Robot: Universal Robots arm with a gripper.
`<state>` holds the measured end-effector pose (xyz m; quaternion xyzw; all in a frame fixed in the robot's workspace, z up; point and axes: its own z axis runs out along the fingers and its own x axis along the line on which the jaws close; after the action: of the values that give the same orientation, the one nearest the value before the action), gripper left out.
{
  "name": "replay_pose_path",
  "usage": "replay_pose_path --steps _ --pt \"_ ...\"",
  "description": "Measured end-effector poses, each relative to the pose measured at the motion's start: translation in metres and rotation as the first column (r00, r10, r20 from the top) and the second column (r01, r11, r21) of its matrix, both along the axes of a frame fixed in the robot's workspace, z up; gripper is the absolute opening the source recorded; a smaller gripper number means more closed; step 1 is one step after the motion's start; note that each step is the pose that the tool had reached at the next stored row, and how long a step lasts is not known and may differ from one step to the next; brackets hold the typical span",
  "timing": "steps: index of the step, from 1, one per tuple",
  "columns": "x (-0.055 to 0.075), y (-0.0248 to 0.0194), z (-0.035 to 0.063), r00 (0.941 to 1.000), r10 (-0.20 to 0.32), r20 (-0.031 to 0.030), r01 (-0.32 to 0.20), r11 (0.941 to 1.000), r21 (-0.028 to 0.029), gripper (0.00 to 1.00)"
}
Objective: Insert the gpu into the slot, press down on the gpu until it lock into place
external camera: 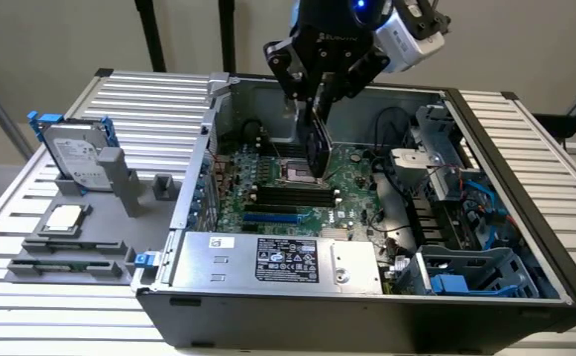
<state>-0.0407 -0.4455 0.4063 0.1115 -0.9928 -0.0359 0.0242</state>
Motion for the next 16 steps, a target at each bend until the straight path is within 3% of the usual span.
replay_pose_path --steps 4,8,12,16 --pt "0.0 0.0 0.0 0.9973 0.073 0.0 -0.073 0.9973 -0.0001 0.26" --pt "0.0 0.0 0.0 0.9894 0.145 0.0 -0.145 0.9894 0.0 0.26" --pt "0.0 0.0 0.0 0.9761 0.217 0.0001 -0.217 0.9761 0.0001 0.26" --pt "0.0 0.0 0.0 0.9578 0.287 0.0 -0.287 0.9578 0.0 0.26"
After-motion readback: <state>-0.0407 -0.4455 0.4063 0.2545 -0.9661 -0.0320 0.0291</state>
